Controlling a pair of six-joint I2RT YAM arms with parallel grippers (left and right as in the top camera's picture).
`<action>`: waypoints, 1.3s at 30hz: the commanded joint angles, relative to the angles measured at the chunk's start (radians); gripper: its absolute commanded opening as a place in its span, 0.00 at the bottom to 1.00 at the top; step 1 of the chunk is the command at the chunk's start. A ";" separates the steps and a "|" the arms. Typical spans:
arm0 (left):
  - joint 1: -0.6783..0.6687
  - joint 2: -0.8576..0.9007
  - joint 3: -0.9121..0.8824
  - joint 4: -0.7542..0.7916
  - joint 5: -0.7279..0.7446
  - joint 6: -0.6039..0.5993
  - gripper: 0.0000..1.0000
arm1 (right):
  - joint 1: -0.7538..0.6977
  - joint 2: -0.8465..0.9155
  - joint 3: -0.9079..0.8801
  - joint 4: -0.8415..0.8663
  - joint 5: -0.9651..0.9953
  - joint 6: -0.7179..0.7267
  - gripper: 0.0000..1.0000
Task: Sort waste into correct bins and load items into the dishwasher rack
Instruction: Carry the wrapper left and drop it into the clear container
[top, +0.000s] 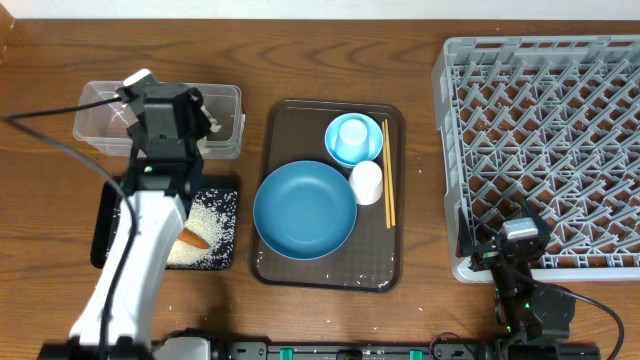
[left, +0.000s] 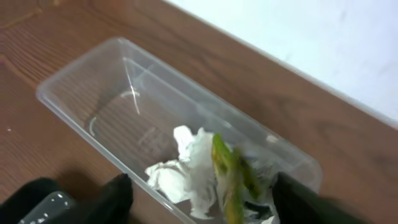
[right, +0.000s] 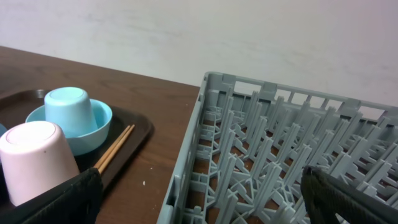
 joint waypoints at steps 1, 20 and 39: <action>0.002 -0.085 -0.008 -0.006 -0.024 -0.022 0.84 | -0.012 -0.006 -0.001 -0.004 0.002 -0.006 0.99; 0.003 0.203 -0.008 0.176 -0.024 -0.054 0.92 | -0.012 -0.006 -0.001 -0.004 0.002 -0.006 0.99; 0.005 0.010 -0.008 -0.041 -0.006 -0.055 0.99 | -0.012 -0.006 -0.001 -0.004 0.002 -0.006 0.99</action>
